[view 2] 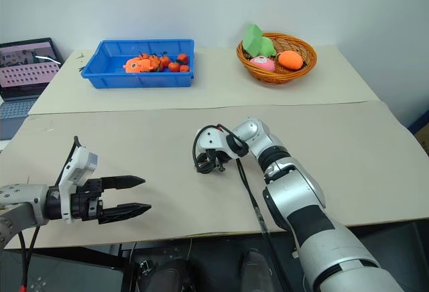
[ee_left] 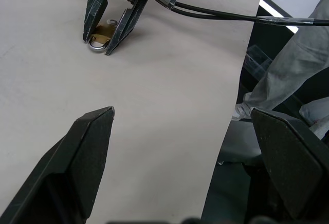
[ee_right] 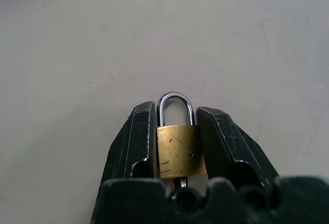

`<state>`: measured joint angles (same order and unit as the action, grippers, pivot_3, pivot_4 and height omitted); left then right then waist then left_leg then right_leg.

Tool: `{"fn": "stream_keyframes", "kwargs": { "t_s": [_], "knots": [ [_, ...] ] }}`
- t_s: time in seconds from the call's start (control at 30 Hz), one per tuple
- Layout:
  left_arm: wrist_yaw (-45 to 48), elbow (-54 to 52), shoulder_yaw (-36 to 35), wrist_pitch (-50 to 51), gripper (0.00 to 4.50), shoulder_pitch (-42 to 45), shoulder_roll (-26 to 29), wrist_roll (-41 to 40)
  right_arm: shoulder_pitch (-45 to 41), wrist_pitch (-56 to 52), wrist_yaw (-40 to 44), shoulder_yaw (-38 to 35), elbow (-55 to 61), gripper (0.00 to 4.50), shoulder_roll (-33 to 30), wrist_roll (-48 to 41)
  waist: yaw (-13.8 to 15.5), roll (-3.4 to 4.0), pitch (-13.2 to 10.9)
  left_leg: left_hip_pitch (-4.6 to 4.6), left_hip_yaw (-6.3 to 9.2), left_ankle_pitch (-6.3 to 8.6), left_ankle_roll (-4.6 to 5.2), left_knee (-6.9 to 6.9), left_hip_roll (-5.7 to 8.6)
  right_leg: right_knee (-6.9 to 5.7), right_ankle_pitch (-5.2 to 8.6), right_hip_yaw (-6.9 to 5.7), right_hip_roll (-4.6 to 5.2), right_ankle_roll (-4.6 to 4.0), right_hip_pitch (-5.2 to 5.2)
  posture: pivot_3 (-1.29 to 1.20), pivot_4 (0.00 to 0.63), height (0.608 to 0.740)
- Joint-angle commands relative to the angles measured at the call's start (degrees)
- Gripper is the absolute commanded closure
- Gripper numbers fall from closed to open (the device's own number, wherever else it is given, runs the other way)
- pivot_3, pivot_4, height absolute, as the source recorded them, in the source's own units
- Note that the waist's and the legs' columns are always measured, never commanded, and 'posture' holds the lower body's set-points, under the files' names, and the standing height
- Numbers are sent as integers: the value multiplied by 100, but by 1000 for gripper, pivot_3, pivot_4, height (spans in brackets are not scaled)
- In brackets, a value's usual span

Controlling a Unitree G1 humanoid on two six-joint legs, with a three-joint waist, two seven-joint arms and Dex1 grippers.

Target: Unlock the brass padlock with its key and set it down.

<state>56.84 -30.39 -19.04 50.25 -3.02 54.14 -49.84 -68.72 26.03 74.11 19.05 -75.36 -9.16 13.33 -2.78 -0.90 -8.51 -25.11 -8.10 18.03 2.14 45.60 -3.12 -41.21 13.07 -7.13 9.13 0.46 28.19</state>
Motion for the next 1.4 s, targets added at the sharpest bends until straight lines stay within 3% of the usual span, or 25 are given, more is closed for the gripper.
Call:
{"fn": "stream_keyframes", "kwargs": {
  "t_s": [0.03,0.23,0.43,0.6,0.73,0.87,1.13,1.4],
  "knots": [
    [-25,-155,-52,-11,0,72,72,-105,-34,-26,-195,-49,-8,3618,-31,126,0,0,0,0,0,0,0,0,0,0,0,0,0,0,0,0,150,676],
    [-132,-79,71,-26,0,207,1,-54,-6,108,-256,-61,68,3618,-65,106,1,0,0,0,0,-1,0,0,-1,0,0,0,-1,0,0,0,150,676],
    [-199,280,447,-179,0,614,-170,135,-353,164,102,-584,514,3618,-217,-478,24,10,-26,-7,0,-4,-1,0,-1,0,-1,-1,-1,1,6,0,150,676],
    [-183,638,951,-405,0,1034,-465,394,-351,-111,472,-810,1322,3618,-263,-871,26,12,-57,-18,0,-5,2,0,-2,4,-7,-4,-7,-8,13,0,150,676],
    [-130,1030,1234,-633,0,1409,-698,637,159,-761,572,-611,2492,3618,-20,-1044,25,11,-57,-19,-2,-4,3,0,-7,10,-5,-4,-14,-4,12,0,150,676],
    [-56,1375,1327,-776,0,1744,-807,807,699,-1105,-41,-186,2891,3618,540,-705,7,11,-56,-21,-5,0,-1,0,-29,14,-4,-7,-35,-3,13,0,150,676],
    [340,1786,1010,-827,0,2223,-339,914,701,-1015,-1629,267,1654,3618,1360,-1,16,12,-61,-37,-10,2,-6,0,-43,14,0,-7,-48,-9,31,0,150,676],
    [523,1905,795,-883,0,2503,6,991,683,-828,-1934,216,1168,3618,1426,10,9,12,-59,-28,-12,6,-12,0,-53,13,3,-3,-60,-13,28,0,150,676]
  ]
}}
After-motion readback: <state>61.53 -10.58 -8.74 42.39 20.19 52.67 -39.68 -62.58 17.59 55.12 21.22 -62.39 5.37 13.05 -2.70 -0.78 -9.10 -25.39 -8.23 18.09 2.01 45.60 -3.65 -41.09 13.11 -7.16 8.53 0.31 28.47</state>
